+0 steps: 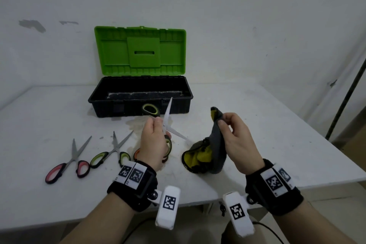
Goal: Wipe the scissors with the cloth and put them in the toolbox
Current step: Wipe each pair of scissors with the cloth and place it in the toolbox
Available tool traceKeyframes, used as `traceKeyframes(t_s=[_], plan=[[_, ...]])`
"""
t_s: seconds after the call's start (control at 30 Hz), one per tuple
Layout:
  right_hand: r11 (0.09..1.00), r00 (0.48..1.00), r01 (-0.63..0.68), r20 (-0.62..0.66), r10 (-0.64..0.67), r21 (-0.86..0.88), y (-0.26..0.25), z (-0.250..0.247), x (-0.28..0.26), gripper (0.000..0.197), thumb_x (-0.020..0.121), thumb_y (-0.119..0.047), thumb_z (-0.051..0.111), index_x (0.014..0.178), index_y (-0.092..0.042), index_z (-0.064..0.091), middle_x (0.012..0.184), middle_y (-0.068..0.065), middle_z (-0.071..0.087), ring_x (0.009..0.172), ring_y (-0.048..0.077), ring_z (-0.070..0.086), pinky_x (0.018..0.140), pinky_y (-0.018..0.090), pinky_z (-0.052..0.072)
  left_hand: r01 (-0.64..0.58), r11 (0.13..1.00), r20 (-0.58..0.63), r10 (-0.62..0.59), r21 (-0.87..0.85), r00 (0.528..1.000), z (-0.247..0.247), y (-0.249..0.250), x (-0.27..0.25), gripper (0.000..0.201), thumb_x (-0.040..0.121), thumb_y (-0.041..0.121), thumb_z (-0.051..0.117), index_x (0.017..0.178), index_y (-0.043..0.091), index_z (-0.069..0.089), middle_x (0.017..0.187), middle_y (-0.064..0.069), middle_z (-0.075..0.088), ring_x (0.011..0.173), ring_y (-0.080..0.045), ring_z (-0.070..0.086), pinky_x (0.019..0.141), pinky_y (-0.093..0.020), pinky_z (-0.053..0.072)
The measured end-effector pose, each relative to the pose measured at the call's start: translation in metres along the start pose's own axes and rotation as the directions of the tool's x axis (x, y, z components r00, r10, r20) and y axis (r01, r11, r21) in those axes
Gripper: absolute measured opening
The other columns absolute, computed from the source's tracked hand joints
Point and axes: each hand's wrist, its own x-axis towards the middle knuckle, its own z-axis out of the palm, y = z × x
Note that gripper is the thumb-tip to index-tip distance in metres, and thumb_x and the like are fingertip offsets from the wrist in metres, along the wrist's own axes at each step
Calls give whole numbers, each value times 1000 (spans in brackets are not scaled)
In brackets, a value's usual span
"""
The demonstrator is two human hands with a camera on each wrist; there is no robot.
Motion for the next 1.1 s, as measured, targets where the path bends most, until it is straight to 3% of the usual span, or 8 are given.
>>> traceKeyframes(t_s=[0.2, 0.3, 0.4, 0.63, 0.8, 0.9, 1.0, 1.1], plan=[[978, 981, 169, -78, -180, -123, -12, -9, 18, 7, 95, -28, 51, 97, -27, 58, 93, -2, 62, 80, 16, 63, 71, 38, 56, -11, 999, 144, 3, 53, 990, -2, -5, 0, 31, 107, 34, 40, 80, 21, 49, 68, 0, 52, 57, -18, 46, 42, -24, 29], [816, 881, 472, 150, -448, -333, -15, 0, 20, 10, 92, -19, 62, 99, -19, 68, 97, -4, 60, 87, 6, 58, 77, 20, 49, -46, 996, 191, 31, 73, 981, 5, -7, -5, 34, 107, 31, 43, 74, 20, 47, 65, -1, 48, 57, -16, 50, 43, -19, 31], [694, 777, 627, 341, -529, -354, -2, 17, 16, 13, 85, -17, 73, 97, -13, 74, 96, -1, 60, 84, 3, 55, 78, 8, 42, -34, 998, 205, 23, 54, 979, 11, -7, -6, 31, 106, 29, 45, 79, 14, 49, 67, -7, 49, 57, -19, 45, 40, -18, 31], [727, 801, 593, 340, -492, -345, 10, 32, 25, 11, 83, -18, 75, 93, -15, 77, 89, -1, 63, 78, 8, 58, 74, 7, 41, -59, 996, 222, 43, 67, 974, 12, -6, -6, 29, 107, 22, 43, 82, 10, 52, 70, -1, 56, 54, -11, 45, 44, -13, 39], [795, 911, 392, 72, -407, -463, 10, 30, 42, 10, 85, -20, 72, 93, -15, 77, 88, 0, 64, 79, 10, 58, 72, 11, 42, -111, 980, 221, 72, 168, 973, 7, -7, 0, 34, 106, 26, 45, 74, 15, 44, 62, 5, 38, 44, -2, 37, 71, -42, 55], [796, 873, 463, 44, -486, -389, 6, 26, 39, 9, 85, -20, 73, 91, -14, 76, 88, 0, 65, 80, 7, 59, 75, 13, 46, -102, 980, 201, 67, 170, 977, 7, -8, 3, 32, 106, 30, 43, 84, 7, 49, 72, -3, 47, 52, -2, 48, 71, -44, 51], [731, 799, 601, 225, -557, -323, 3, 33, 25, 10, 84, -16, 74, 93, -11, 75, 90, 2, 65, 80, 9, 60, 75, 13, 46, -57, 989, 195, 30, 137, 980, 11, -8, 5, 19, 104, 14, 41, 103, 7, 59, 88, -17, 62, 71, -15, 56, 73, -42, 50], [714, 779, 627, 289, -557, -312, 10, 40, 21, 10, 84, -14, 74, 93, -10, 75, 89, 3, 64, 79, 11, 60, 74, 9, 43, -45, 994, 235, 21, 97, 972, 14, -8, 1, 20, 102, 2, 39, 108, 4, 58, 88, -22, 62, 70, -21, 56, 58, -28, 48]])
